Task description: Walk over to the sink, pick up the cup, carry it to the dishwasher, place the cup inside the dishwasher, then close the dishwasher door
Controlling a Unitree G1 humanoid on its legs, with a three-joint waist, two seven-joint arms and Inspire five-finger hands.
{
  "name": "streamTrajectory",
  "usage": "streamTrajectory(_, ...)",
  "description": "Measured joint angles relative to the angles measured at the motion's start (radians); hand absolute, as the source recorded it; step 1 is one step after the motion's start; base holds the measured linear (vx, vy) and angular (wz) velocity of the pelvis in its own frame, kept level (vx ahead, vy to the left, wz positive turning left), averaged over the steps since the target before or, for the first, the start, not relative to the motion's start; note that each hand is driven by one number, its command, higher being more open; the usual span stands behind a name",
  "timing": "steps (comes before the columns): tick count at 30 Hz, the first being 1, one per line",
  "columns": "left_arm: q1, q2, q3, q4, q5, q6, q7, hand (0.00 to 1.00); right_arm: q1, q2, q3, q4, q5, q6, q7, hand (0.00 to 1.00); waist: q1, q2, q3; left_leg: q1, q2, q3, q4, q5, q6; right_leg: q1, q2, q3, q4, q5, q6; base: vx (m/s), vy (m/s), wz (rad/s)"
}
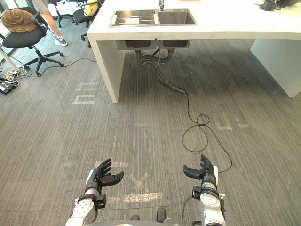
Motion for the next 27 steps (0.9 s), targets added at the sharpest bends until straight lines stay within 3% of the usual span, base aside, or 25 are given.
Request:
streamTrajectory(8,0.03,-0.001,0.055,0.003,-0.027,0.005,0.017,0.9,0.0,0.002,-0.006,0.041,0.007,0.011,-0.002,0.9,0.004,-0.015,-0.006,-0.02,-0.001,0.003,0.006,-0.007,0.004,-0.017,0.0,0.004,-0.002,-0.002,0.003,0.0,0.002,-0.01)
streamTrajectory(13,0.031,0.0,0.13,-0.006,-0.053,0.006,0.019,0.9,-0.004,-0.014,-0.049,0.052,0.008,0.013,-0.005,0.9,0.013,-0.015,-0.006,-0.079,0.007,0.022,0.087,-0.059,0.008,-0.056,0.003,0.029,0.022,-0.022,0.014,0.02,0.039,-0.13)
streamTrajectory(15,0.039,0.001,0.152,-0.03,-0.053,0.007,0.021,0.9,-0.004,-0.03,-0.05,0.052,0.008,0.013,-0.005,0.9,0.021,-0.012,-0.004,-0.098,0.016,0.037,0.133,-0.094,0.012,-0.097,0.005,0.041,0.103,-0.069,0.017,0.03,0.038,-0.24)
streamTrajectory(17,0.044,0.005,0.157,-0.066,-0.053,0.007,0.021,0.9,-0.005,-0.047,-0.064,0.063,0.008,0.014,-0.005,0.9,0.02,-0.02,0.004,-0.109,0.006,0.043,0.195,-0.146,0.027,-0.172,-0.012,0.043,0.3,-0.185,0.026,0.06,0.058,-0.04)
streamTrajectory(18,0.044,0.006,0.156,-0.072,-0.053,0.007,0.021,0.9,-0.005,-0.052,-0.065,0.069,0.008,0.014,-0.005,0.9,0.02,-0.024,0.006,-0.108,-0.001,0.042,0.209,-0.16,0.032,-0.189,-0.024,0.042,0.357,-0.215,0.028,0.11,0.099,0.08)
streamTrajectory(19,0.041,0.007,0.155,-0.081,-0.053,0.006,0.02,0.9,-0.005,-0.06,-0.07,0.074,0.008,0.018,-0.005,0.9,0.015,-0.034,0.015,-0.096,-0.023,0.042,0.232,-0.187,0.041,-0.229,-0.055,0.03,0.493,-0.278,0.049,0.11,0.091,0.08)
streamTrajectory(21,0.035,0.009,0.153,-0.081,-0.053,0.007,0.02,0.9,-0.006,-0.065,-0.07,0.074,0.007,0.022,-0.003,0.9,0.007,-0.035,0.029,-0.073,-0.039,0.031,0.234,-0.207,0.051,-0.28,-0.086,0.004,0.652,-0.298,0.065,0.14,0.088,0.16)
streamTrajectory(23,0.034,0.023,0.146,-0.088,-0.053,0.007,0.02,0.9,-0.003,-0.067,-0.07,0.075,0.007,0.031,0.0,0.9,-0.012,-0.046,0.047,-0.021,-0.06,-0.007,0.22,-0.225,0.067,-0.326,-0.126,-0.022,0.834,-0.295,0.068,0.24,0.06,0.52)
streamTrajectory(24,0.035,0.033,0.145,-0.09,-0.053,0.007,0.02,0.9,0.003,-0.071,-0.07,0.075,0.007,0.037,0.004,0.9,-0.021,-0.052,0.051,0.01,-0.07,-0.031,0.219,-0.239,0.072,-0.343,-0.14,-0.024,0.902,-0.325,0.06,0.29,0.025,0.62)
streamTrajectory(27,0.003,0.035,0.145,-0.091,-0.052,0.007,0.025,0.9,-0.015,-0.116,-0.07,0.074,0.006,0.037,0.009,0.9,-0.025,-0.037,0.062,0.039,-0.056,-0.095,0.226,-0.277,0.067,-0.425,-0.141,-0.034,0.895,-0.402,0.047,0.41,-0.051,0.54)
